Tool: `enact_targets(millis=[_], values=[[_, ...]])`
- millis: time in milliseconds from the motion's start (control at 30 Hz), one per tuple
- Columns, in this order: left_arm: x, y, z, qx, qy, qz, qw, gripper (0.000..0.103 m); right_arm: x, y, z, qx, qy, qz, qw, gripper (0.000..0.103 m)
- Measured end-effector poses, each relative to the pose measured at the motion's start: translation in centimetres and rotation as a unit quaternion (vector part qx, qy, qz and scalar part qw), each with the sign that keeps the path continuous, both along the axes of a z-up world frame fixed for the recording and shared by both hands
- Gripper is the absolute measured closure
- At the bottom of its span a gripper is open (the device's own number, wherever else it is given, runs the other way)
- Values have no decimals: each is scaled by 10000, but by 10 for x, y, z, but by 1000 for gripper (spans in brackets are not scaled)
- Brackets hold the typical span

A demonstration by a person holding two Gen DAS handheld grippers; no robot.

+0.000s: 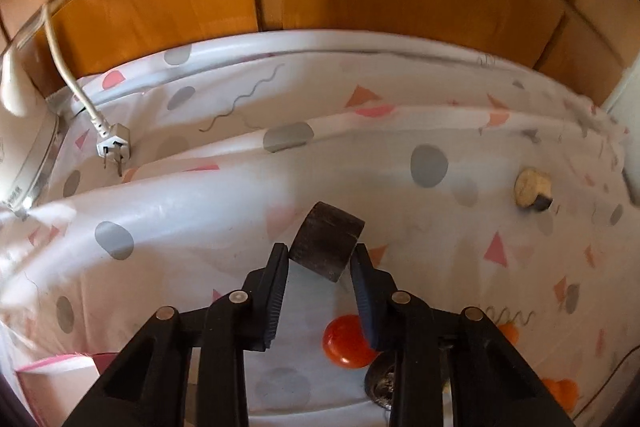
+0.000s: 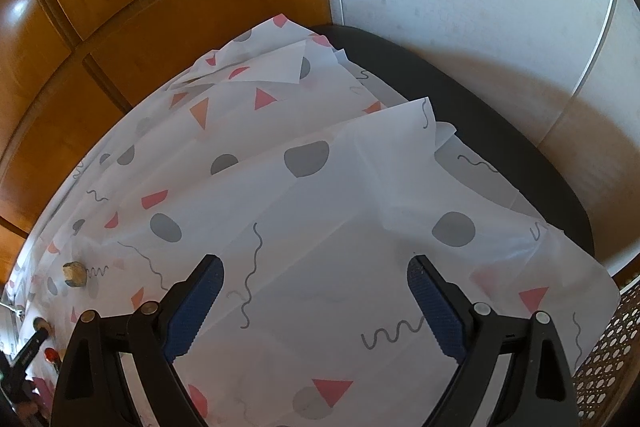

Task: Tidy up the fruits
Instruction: 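Reach the left gripper to the dark brown cylinder and close on it, then carry the cylinder into the pink tray and open the left gripper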

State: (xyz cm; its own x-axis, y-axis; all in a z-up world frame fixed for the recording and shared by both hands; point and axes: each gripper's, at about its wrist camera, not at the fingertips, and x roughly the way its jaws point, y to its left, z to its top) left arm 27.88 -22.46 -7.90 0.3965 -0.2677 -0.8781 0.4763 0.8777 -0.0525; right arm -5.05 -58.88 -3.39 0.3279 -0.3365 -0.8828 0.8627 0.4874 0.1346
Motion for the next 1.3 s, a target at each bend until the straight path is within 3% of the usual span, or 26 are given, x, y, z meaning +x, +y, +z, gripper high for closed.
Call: enact_targets(millis=[200,367,567,800,1033,1167,1300], values=[[-16,39,28,-737,18,432,9963,71,3,-1,-3,-22,119,23,9999,13],[-41,88,48,-922,-20,911,9916,71,4,1,-3,-48,161,95,9998,14],[-66,172,54,-814,-104,1757,9810,71,7,5,-2,-73,135,252,9996,15],[-85,241,24,-464,21,2479,9677,71,10,11,1,-162,143,402,9990,19],[-101,270,13,-314,-77,2876,9572,70,11,10,-2,-193,283,435,9985,20],[-112,277,19,-372,-166,2915,9557,69,12,9,-3,-200,330,449,9982,20],[-129,281,34,-427,-381,2932,9543,51,13,11,-4,-220,387,483,9978,20]])
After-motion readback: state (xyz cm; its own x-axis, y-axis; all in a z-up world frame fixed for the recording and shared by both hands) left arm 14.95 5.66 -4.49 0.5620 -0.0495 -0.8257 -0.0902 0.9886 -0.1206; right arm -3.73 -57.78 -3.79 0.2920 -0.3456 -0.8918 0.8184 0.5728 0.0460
